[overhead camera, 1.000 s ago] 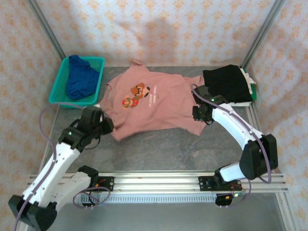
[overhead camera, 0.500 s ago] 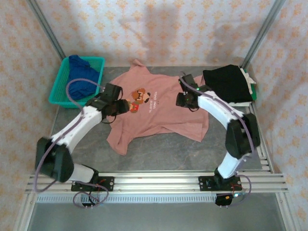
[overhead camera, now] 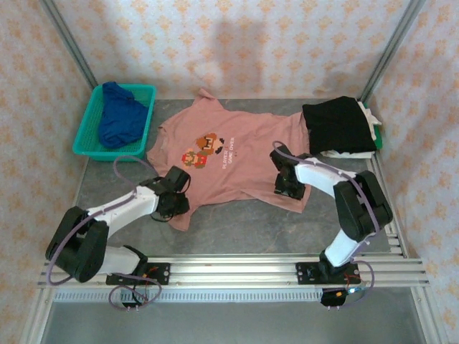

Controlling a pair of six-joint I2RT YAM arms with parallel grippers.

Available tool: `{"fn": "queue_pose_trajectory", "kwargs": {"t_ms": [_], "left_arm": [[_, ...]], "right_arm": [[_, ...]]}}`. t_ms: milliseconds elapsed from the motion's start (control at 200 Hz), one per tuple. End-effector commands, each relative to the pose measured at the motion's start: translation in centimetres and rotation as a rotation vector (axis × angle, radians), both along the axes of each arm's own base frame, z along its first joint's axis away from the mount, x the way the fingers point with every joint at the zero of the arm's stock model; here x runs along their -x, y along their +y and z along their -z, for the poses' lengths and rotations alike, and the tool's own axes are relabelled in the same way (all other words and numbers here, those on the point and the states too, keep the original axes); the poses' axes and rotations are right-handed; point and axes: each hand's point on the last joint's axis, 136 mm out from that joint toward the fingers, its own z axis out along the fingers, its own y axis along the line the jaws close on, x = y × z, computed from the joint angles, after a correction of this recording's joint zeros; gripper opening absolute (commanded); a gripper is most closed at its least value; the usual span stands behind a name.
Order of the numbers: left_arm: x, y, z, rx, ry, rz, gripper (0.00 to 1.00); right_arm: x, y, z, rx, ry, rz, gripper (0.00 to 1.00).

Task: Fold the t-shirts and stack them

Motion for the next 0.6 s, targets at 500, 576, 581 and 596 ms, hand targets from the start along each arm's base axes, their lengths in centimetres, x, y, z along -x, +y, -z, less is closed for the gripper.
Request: {"fn": "queue_pose_trajectory", "kwargs": {"t_ms": [500, 576, 581, 596], "left_arm": [[1.9, 3.3, -5.8, -0.016, -0.194, -0.149, 0.44], [0.6, 4.1, -6.8, -0.077, -0.228, -0.157, 0.51], [0.5, 4.2, -6.8, -0.082, -0.228, -0.156, 0.51], [0.2, 4.2, -6.8, -0.089, -0.228, -0.155, 0.52]], "right_arm": [[5.3, -4.0, -5.4, 0.025, -0.093, 0.170, 0.00], [6.7, -4.4, -6.0, 0.009, -0.106, 0.203, 0.00], [6.8, -4.4, -6.0, 0.008, -0.106, 0.205, 0.00], [7.1, -4.5, -6.0, 0.007, -0.102, 0.209, 0.00]]}}
